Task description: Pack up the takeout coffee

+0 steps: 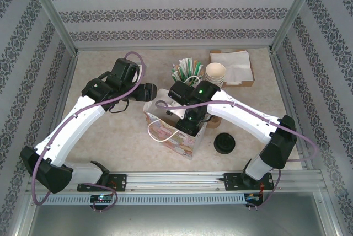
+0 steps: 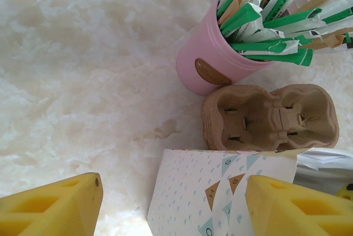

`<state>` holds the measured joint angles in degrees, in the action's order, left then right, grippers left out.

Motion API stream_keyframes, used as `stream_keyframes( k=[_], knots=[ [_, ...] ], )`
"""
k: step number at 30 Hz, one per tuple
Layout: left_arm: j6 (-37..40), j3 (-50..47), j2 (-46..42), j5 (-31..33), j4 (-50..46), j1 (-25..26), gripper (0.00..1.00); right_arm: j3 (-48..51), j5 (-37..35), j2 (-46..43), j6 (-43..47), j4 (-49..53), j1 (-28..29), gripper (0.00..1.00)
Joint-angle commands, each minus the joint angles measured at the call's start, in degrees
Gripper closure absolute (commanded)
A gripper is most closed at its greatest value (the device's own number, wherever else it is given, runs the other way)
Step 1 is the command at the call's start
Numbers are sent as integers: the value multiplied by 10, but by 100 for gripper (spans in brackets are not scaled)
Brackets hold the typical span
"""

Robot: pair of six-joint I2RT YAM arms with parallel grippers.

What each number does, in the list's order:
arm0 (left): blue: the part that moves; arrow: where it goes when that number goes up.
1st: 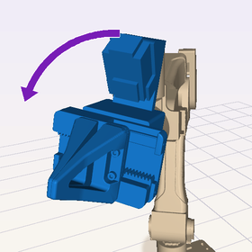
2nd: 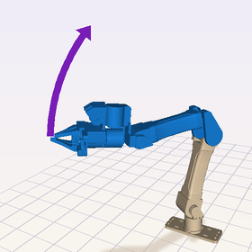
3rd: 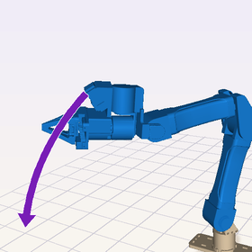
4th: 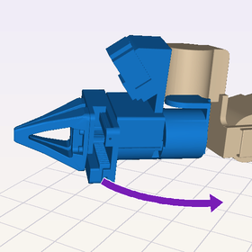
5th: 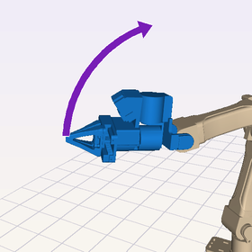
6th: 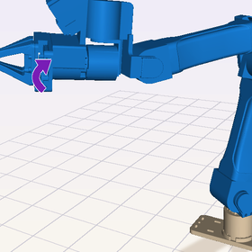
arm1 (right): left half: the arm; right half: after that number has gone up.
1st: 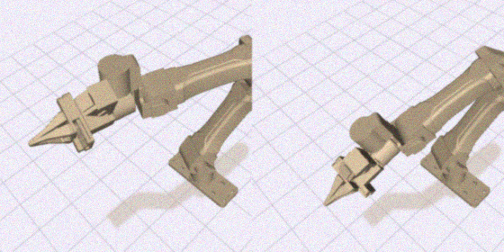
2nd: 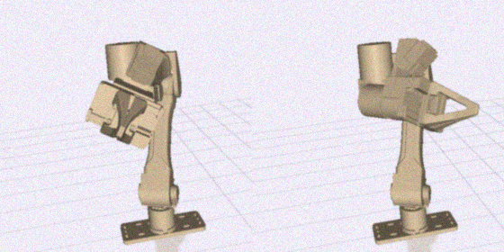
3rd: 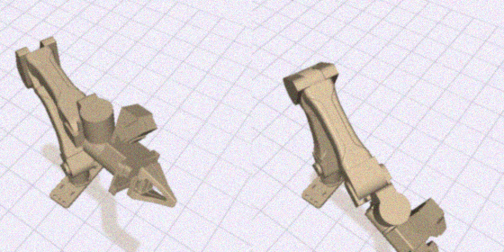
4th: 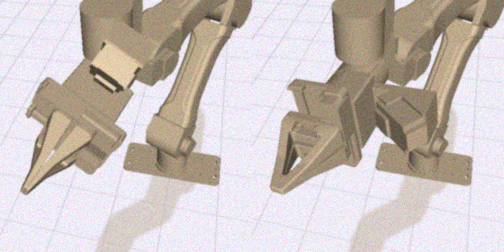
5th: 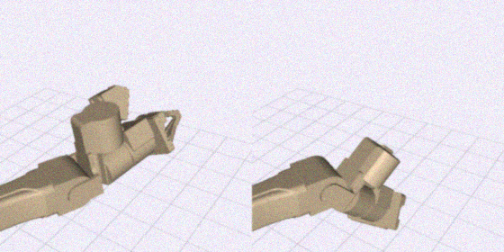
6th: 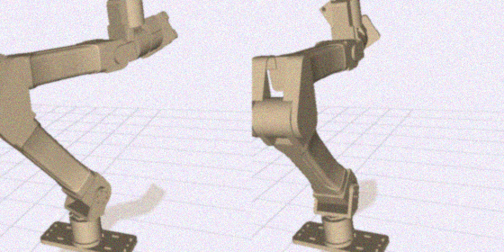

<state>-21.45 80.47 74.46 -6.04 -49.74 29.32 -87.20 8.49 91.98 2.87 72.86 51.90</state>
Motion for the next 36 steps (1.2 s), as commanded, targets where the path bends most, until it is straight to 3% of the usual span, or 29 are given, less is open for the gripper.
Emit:
stream_keyframes(
  k=[1, 23, 36],
  knots=[
    [-8, 2, 6, -9, -13, 7, 30, 12, 6, 2, -11, -7, 3, 39],
    [-7, 0, 5, -10, -13, 7, 30, 24, -2, 37, -15, -10, 5, 40],
    [-7, -2, 6, -10, -10, 8, 30, 33, 3, -7, -29, -63, 5, 41]
  ],
)
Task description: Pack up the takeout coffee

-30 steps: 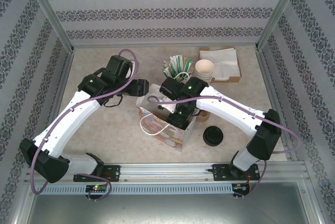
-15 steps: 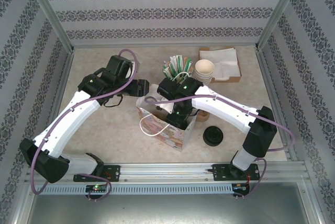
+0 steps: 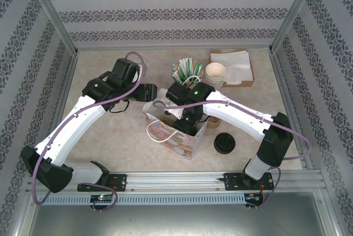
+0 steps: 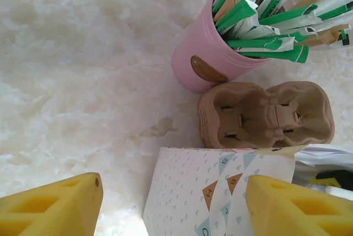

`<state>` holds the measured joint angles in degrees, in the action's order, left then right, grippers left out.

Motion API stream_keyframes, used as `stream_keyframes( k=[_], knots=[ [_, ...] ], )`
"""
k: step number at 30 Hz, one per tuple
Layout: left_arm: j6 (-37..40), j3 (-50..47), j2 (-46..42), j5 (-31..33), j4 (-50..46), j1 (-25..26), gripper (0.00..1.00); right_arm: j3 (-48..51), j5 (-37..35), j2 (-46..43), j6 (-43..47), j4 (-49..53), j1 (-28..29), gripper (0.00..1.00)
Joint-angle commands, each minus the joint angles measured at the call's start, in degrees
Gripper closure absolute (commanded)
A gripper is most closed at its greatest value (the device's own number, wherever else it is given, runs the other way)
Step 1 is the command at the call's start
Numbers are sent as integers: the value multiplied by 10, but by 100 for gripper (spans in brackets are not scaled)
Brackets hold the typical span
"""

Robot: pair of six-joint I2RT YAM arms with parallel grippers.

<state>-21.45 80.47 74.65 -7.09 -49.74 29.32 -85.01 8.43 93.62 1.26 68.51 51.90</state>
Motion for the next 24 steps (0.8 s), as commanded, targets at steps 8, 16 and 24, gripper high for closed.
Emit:
stream_keyframes(
  k=[8, 16, 24],
  knots=[
    [-10, -3, 4, -2, -12, 8, 30, 37, -1, -15, -20, -28, 6, 41],
    [-11, -3, 4, -2, -11, 7, 30, 47, -24, 9, -13, -1, 12, 41],
    [-13, -2, 5, -1, -13, 8, 30, 69, -16, 15, -11, -9, 15, 41]
  ],
)
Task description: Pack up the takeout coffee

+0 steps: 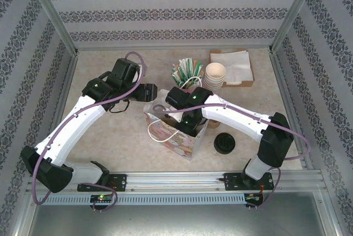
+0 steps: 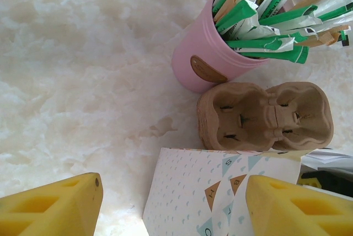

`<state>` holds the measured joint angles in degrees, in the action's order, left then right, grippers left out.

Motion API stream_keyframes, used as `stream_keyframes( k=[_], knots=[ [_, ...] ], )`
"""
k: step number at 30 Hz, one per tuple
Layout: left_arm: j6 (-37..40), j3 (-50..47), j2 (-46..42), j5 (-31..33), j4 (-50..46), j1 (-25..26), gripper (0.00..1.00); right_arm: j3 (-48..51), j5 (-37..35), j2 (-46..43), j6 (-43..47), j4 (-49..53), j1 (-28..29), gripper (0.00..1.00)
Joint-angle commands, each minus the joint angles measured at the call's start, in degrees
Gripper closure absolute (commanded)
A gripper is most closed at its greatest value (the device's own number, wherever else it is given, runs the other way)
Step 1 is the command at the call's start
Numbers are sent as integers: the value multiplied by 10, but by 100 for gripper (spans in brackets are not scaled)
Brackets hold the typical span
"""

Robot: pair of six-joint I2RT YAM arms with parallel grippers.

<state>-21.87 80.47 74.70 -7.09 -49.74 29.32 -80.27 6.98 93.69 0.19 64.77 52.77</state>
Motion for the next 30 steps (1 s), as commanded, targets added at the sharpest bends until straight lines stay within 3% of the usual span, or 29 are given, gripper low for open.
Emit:
stream_keyframes(
  k=[1, 14, 30],
  knots=[
    [-8, -2, 5, 0, -12, 8, 30, 26, 1, 13, 0, 26, 6, 41],
    [-9, -2, 10, 2, -16, 8, 30, 87, 27, 3, 14, -13, 6, 41],
    [-9, 8, 18, 7, -23, 9, 30, 139, -20, 29, 37, -4, 11, 42]
  ],
)
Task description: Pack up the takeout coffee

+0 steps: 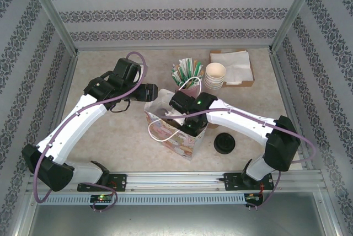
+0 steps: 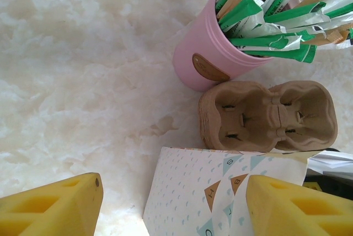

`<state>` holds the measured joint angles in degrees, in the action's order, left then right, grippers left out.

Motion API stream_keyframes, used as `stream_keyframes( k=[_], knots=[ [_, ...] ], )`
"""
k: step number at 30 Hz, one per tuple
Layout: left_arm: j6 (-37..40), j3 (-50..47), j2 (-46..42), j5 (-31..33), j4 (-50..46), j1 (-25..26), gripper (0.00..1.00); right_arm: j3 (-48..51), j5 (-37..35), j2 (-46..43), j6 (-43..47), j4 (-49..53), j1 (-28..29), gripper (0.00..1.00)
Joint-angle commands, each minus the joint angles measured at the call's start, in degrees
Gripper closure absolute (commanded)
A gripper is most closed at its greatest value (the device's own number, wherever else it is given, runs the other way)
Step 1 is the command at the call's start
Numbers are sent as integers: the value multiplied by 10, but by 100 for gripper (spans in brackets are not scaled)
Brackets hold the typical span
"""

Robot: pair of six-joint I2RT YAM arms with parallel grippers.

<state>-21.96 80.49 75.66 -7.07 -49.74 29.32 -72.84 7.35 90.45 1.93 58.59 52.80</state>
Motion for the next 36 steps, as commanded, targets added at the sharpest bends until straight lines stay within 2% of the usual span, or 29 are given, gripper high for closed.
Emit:
stream_keyframes(
  k=[1, 9, 27, 36],
  knots=[
    [-8, 8, 8, 6, -22, 9, 30, 66, -22, 64, 19, 57, 15, 42],
    [-8, 14, 14, 7, -25, 9, 30, 90, -35, 80, 27, 42, 34, 42],
    [-10, 10, 10, 8, -25, 12, 30, 86, -23, 48, 21, 33, 24, 38],
    [-11, 9, 4, 15, -28, 15, 30, 77, -31, 40, 20, 26, 20, 33]
  ],
)
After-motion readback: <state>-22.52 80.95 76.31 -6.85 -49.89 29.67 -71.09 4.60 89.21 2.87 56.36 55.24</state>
